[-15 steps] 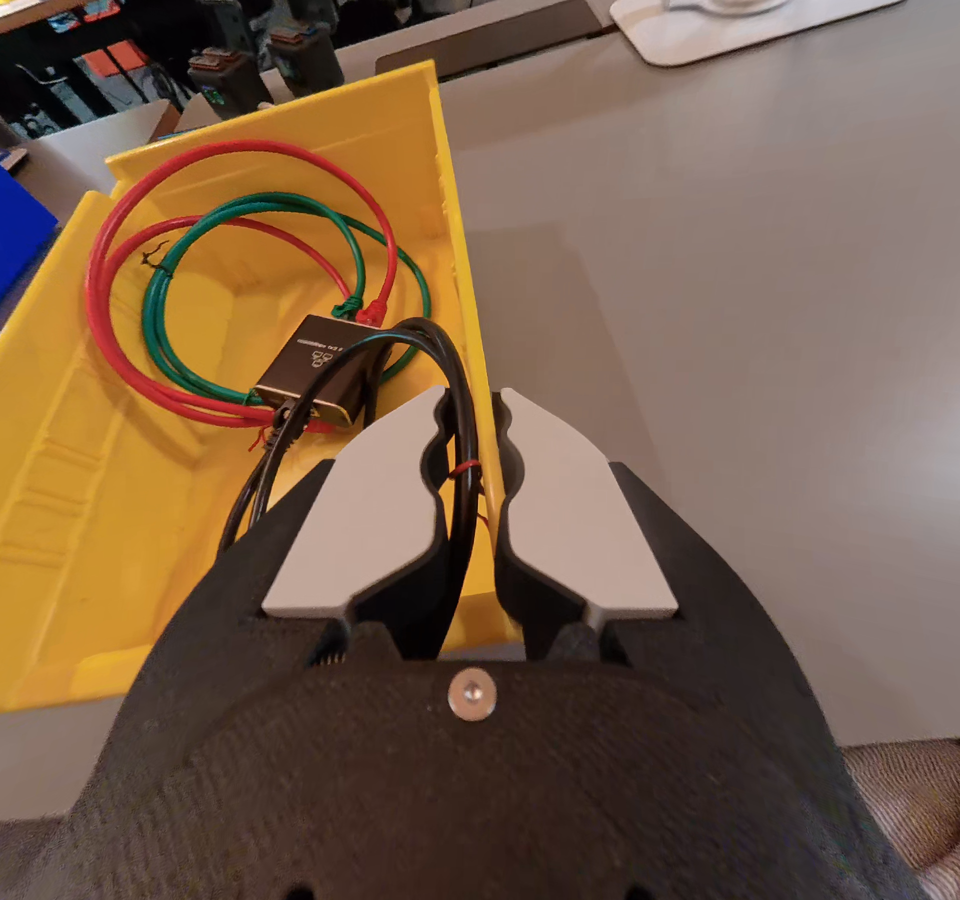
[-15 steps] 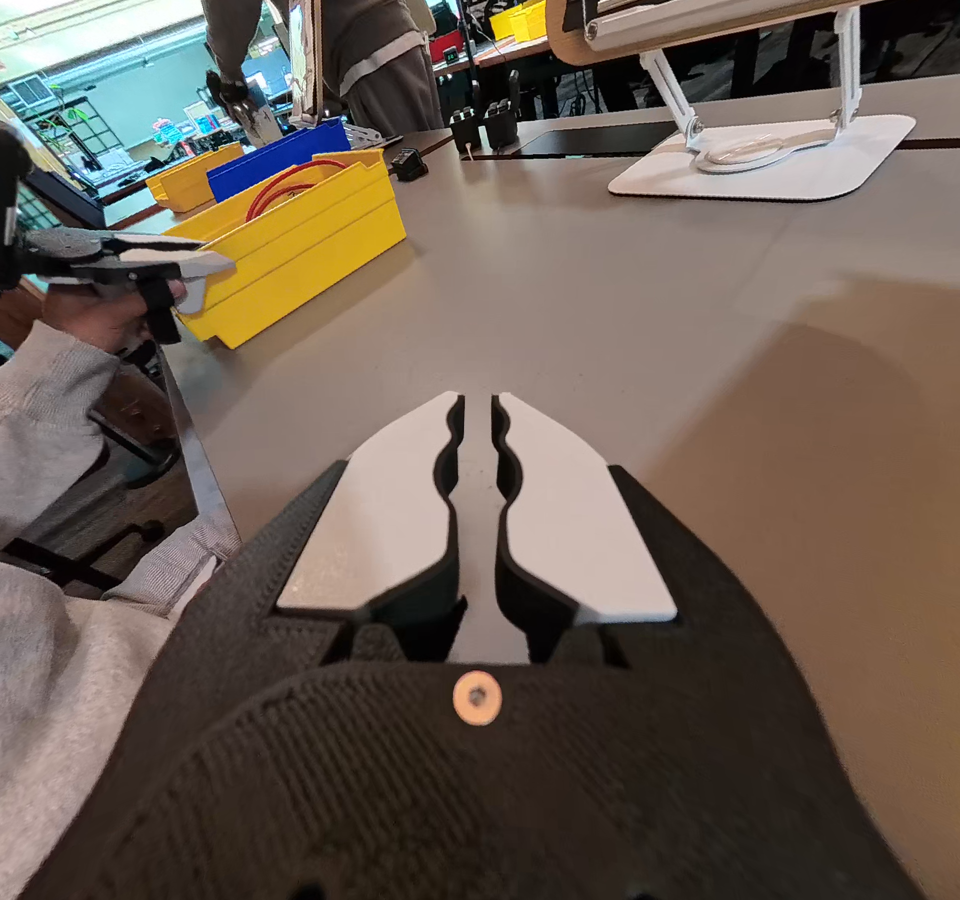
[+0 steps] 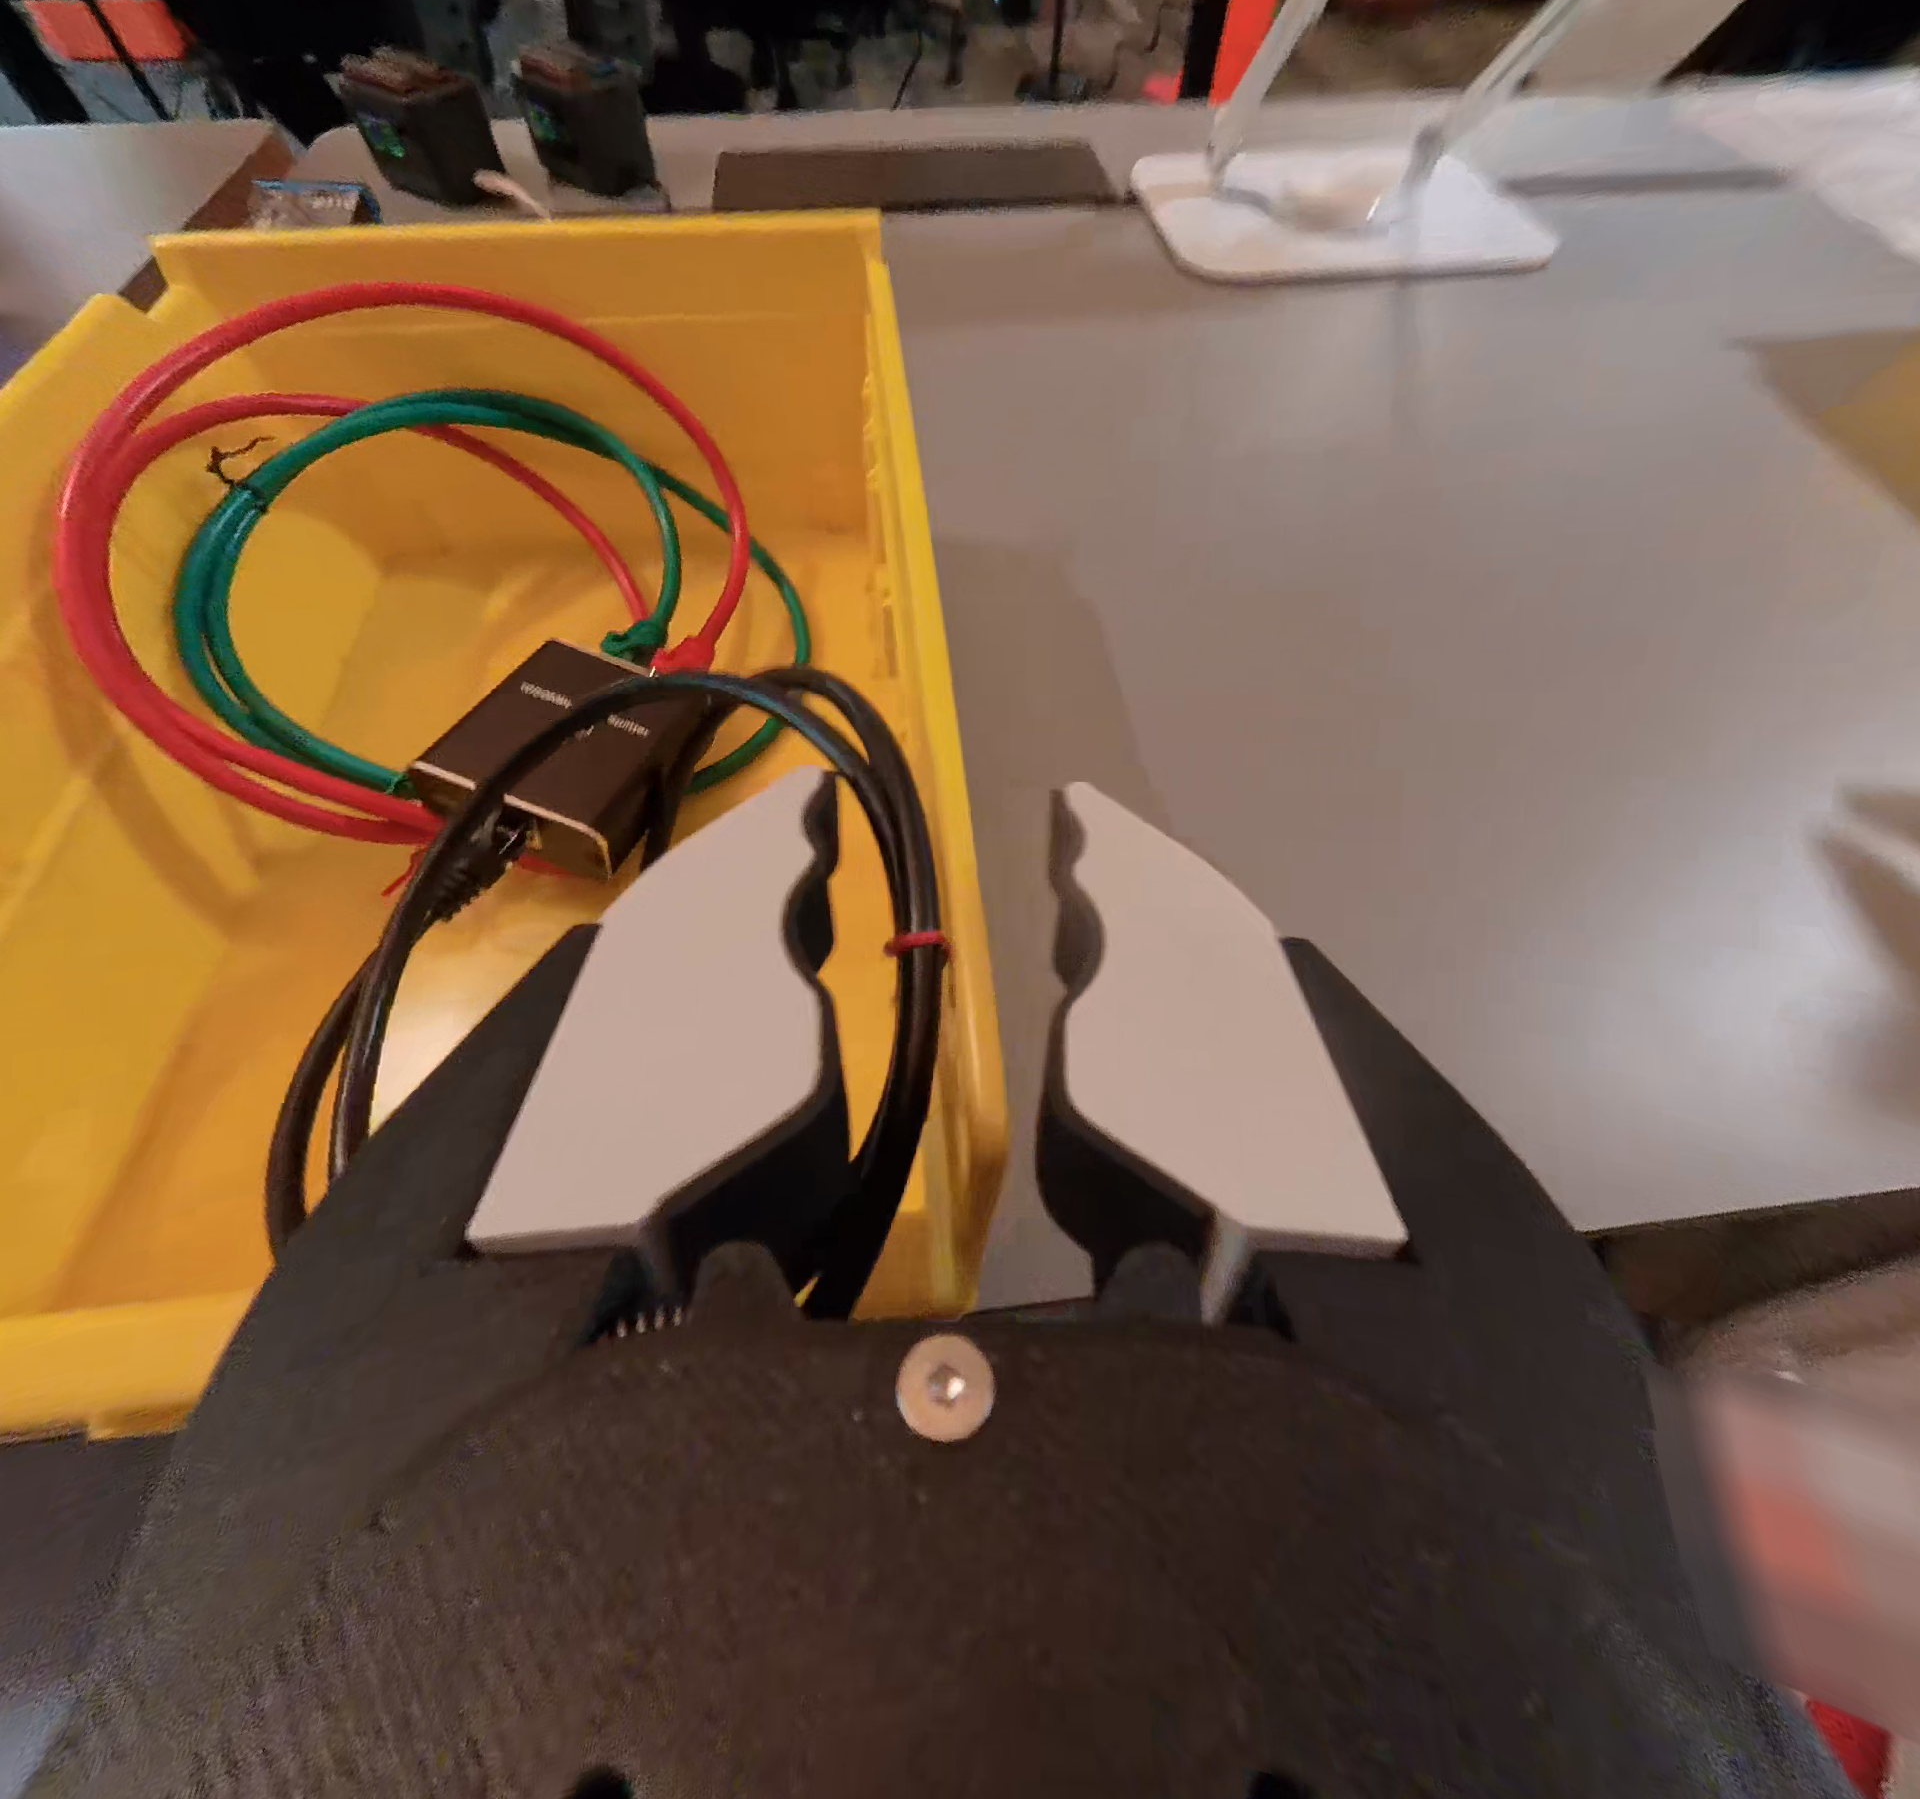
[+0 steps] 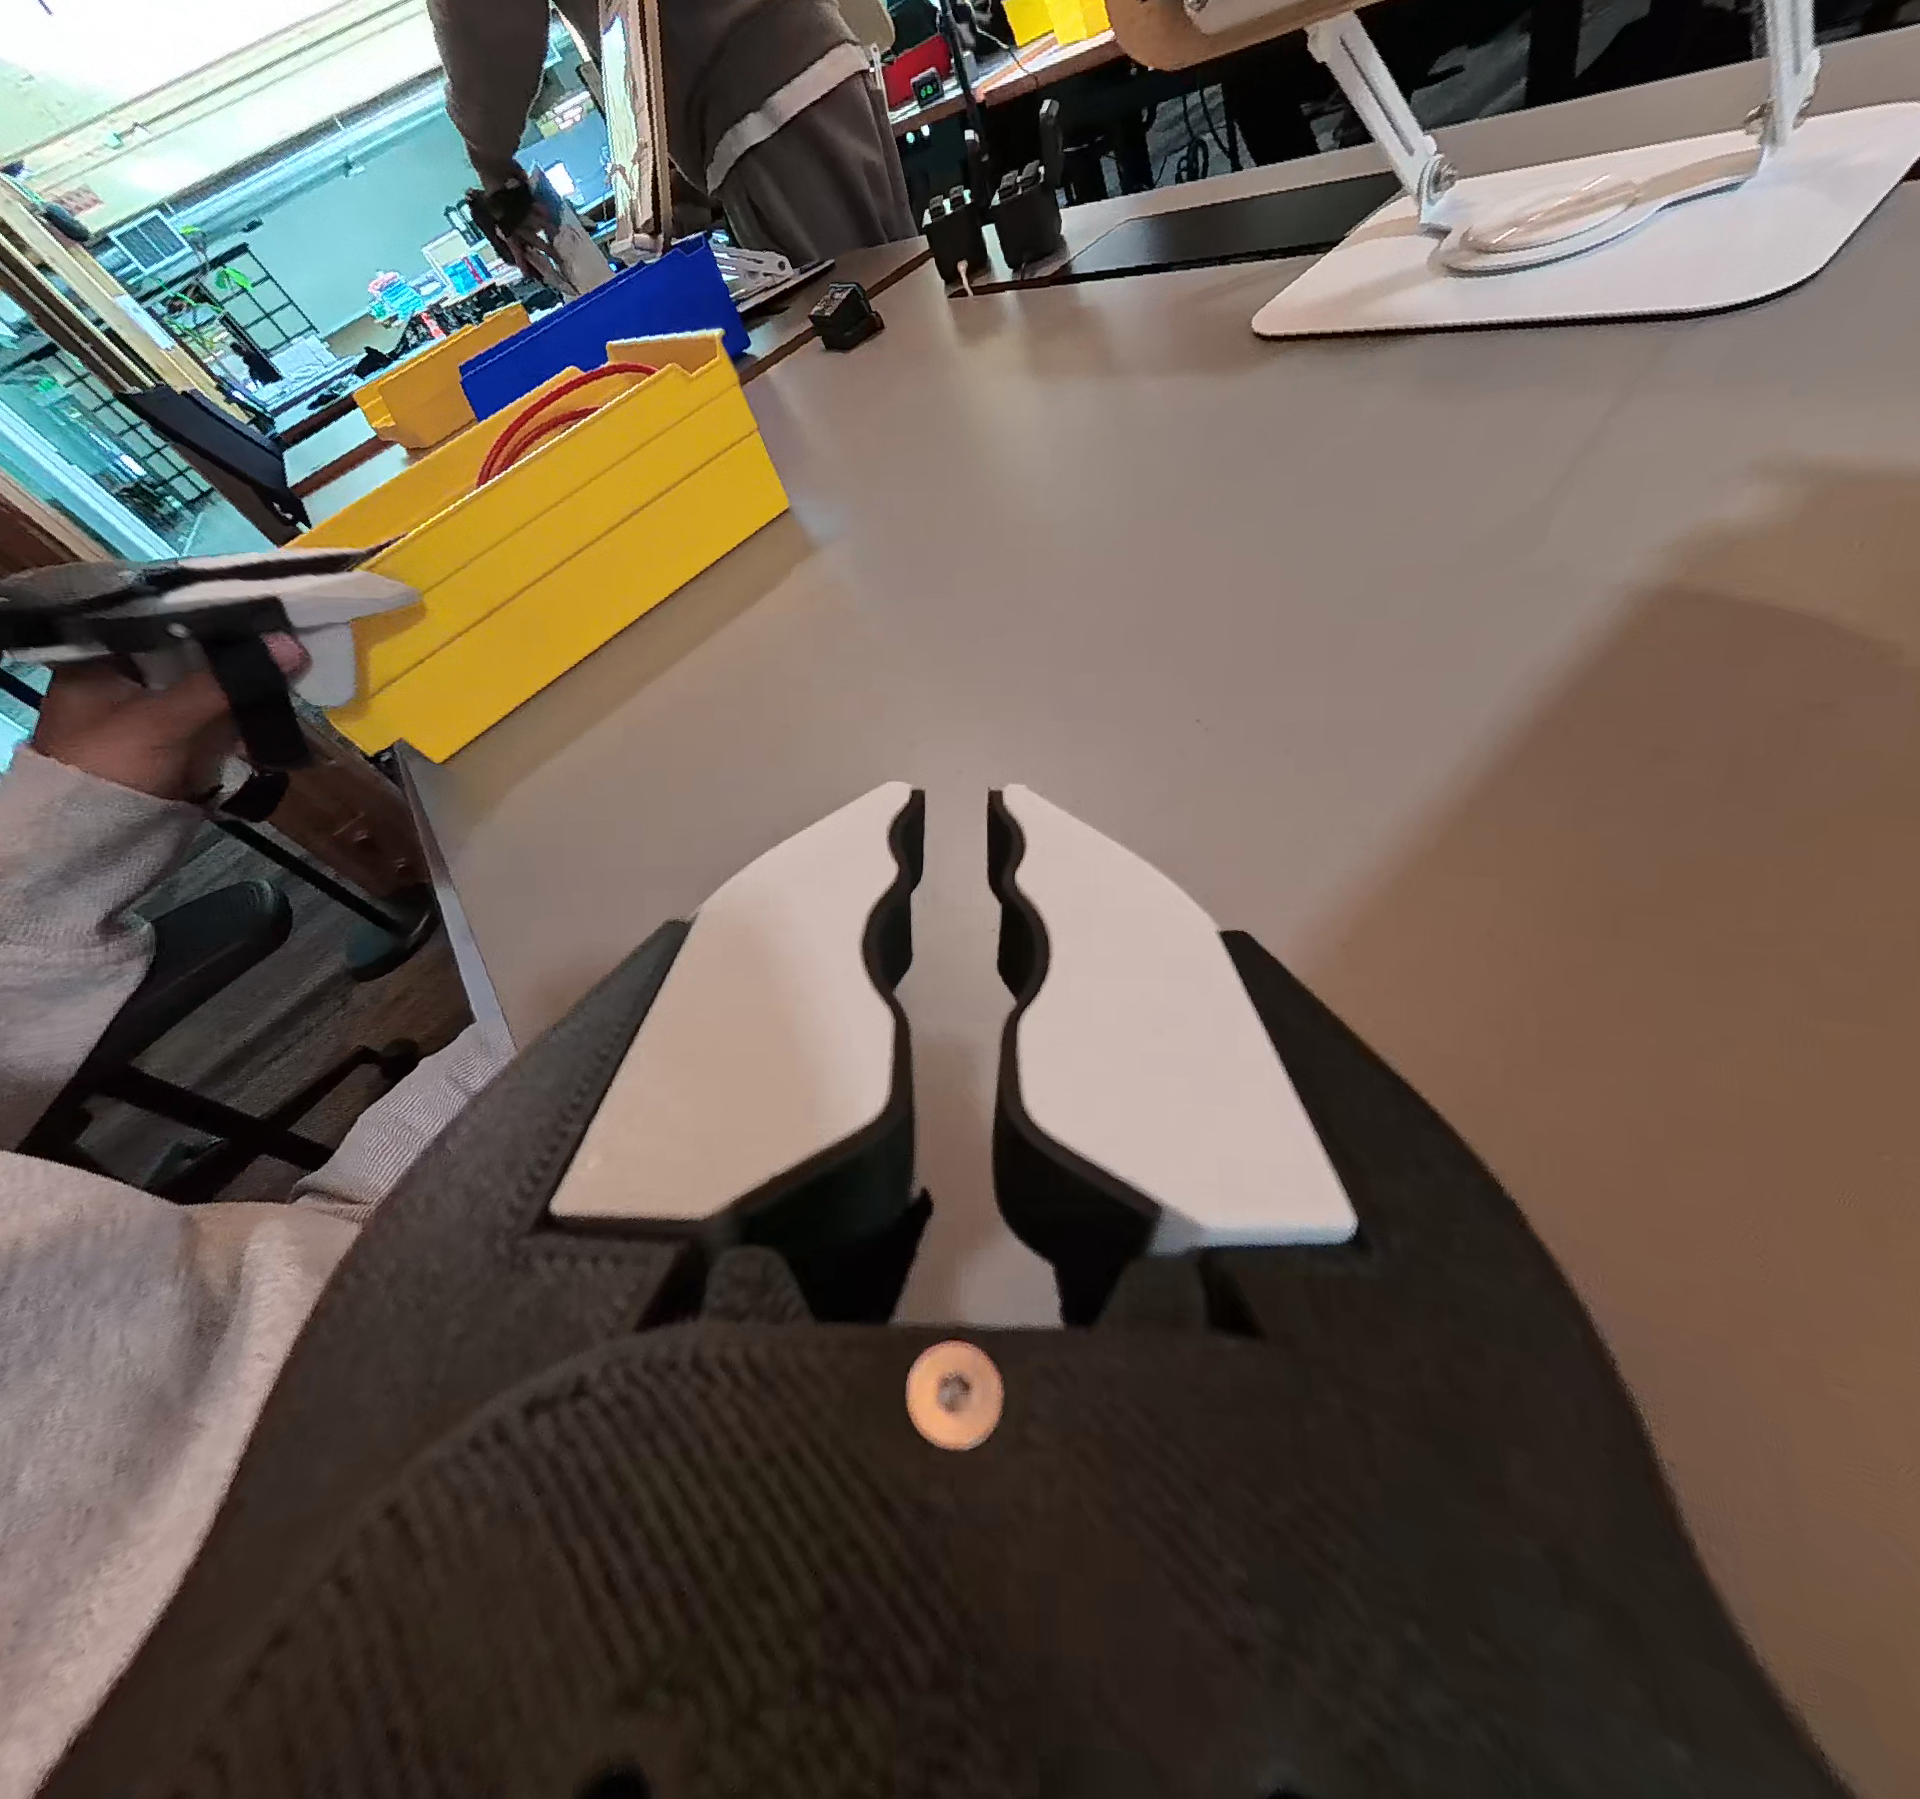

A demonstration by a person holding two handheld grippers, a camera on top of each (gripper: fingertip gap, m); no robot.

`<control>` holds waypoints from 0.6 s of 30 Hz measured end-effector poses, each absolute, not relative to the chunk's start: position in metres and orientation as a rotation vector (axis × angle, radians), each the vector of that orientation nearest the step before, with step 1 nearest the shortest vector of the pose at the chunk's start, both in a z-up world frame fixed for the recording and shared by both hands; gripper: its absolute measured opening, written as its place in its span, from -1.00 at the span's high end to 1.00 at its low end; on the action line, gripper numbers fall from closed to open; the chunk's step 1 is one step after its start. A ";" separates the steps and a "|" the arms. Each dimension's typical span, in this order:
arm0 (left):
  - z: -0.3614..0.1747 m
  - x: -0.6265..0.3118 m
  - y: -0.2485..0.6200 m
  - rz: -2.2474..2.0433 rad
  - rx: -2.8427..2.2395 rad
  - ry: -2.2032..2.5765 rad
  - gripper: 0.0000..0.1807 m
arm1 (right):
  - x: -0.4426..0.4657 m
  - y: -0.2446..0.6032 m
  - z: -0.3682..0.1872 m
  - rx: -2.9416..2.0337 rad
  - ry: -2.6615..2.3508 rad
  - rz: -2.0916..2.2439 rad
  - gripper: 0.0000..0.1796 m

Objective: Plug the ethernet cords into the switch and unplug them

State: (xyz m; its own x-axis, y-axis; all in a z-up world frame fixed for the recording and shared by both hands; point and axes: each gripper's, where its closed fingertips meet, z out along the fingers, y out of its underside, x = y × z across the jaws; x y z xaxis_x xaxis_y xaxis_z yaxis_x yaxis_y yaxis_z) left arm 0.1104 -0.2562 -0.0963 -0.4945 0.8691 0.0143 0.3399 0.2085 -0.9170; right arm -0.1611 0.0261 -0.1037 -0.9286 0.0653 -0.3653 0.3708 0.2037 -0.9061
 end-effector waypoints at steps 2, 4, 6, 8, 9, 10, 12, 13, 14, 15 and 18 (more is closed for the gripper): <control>-0.076 0.111 -0.251 1.272 -1.011 -1.861 0.37 | -0.160 0.027 -0.105 0.414 2.243 -1.790 0.88; -0.051 0.115 -0.243 1.256 -0.922 -1.774 0.31 | -0.161 0.028 -0.105 0.418 2.247 -1.794 0.88; -0.022 0.125 -0.241 1.276 -0.864 -1.703 0.30 | -0.162 0.028 -0.106 0.426 2.246 -1.795 0.88; 0.007 0.137 -0.248 1.333 -0.859 -1.659 0.30 | -0.162 0.028 -0.107 0.432 2.241 -1.788 0.88; 0.018 0.140 -0.254 1.353 -0.892 -1.651 0.30 | -0.162 0.028 -0.107 0.433 2.235 -1.784 0.88; 0.025 0.140 -0.261 1.354 -0.952 -1.652 0.33 | -0.161 0.027 -0.107 0.432 2.228 -1.780 0.88; 0.020 0.132 -0.282 1.290 -1.124 -1.706 0.38 | -0.158 0.026 -0.107 0.424 2.214 -1.773 0.88; 0.006 0.127 -0.298 1.215 -1.221 -1.773 0.36 | -0.156 0.026 -0.106 0.417 2.209 -1.771 0.88; -0.014 0.122 -0.314 1.096 -1.318 -1.858 0.32 | -0.154 0.025 -0.105 0.409 2.205 -1.770 0.88; -0.036 0.119 -0.329 0.966 -1.398 -1.941 0.31 | -0.153 0.024 -0.104 0.401 2.204 -1.770 0.88; -0.090 0.110 -0.372 0.709 -1.499 -2.084 0.33 | -0.149 0.025 -0.102 0.375 2.221 -1.779 0.88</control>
